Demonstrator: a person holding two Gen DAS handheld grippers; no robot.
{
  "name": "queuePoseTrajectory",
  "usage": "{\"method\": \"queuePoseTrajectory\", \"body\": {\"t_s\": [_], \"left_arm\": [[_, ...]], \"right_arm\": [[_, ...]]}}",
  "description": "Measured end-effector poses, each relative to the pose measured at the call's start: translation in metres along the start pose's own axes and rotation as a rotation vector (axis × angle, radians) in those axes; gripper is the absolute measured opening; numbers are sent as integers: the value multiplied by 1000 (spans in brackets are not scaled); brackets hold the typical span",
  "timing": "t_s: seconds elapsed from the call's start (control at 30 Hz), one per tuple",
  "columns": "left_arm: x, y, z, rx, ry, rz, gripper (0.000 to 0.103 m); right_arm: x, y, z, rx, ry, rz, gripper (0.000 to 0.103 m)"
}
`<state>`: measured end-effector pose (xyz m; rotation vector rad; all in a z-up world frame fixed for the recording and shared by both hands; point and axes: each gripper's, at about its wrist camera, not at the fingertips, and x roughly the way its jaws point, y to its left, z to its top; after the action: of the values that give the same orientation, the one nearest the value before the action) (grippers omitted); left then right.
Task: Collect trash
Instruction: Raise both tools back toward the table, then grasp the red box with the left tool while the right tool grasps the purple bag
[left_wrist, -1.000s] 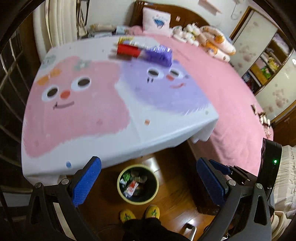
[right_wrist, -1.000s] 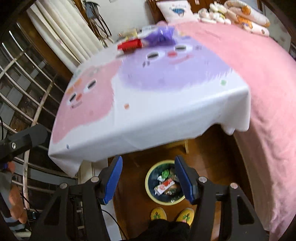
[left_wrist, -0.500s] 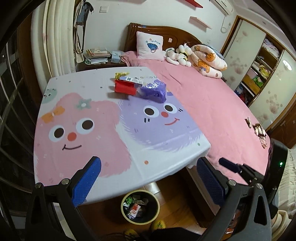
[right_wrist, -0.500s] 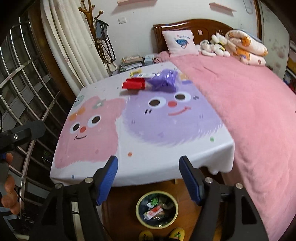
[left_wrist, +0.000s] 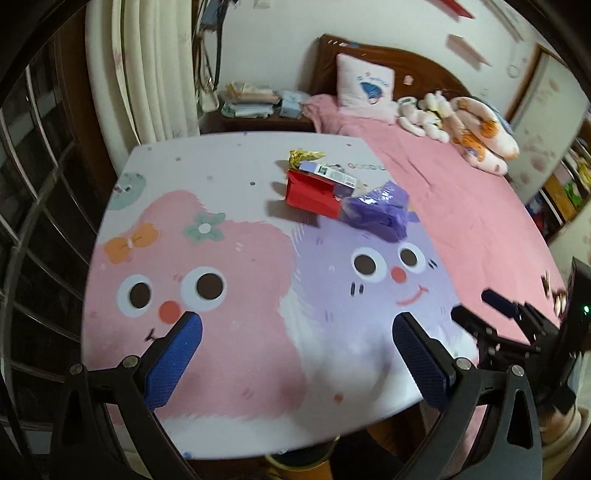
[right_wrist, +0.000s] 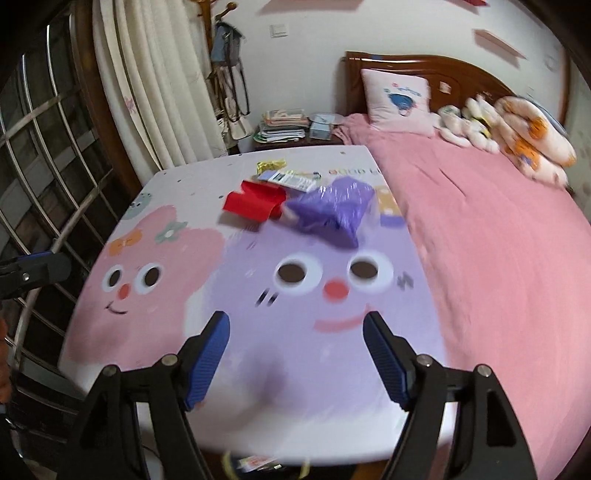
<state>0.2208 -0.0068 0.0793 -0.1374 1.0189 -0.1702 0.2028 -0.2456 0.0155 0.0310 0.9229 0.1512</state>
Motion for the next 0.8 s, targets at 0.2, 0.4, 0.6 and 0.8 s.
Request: {"method": "queuePoseTrajectory", "body": {"t_s": [0.2,0.4,0.6,0.8], "left_arm": [[72,-15,48,-137,62,54,102],[133,-35,82,-208,114,80,102],[175,-38,100,-257,165,128,102],[199,-30,108,-340,189,157,102]], "right_arm": [[77,-50,69,-214,29,17,82],[149,-78,114,-408,81,138,88],[200,-75,123,-553,140,296,89],[227,-57,110,-725,186,356,89]]}}
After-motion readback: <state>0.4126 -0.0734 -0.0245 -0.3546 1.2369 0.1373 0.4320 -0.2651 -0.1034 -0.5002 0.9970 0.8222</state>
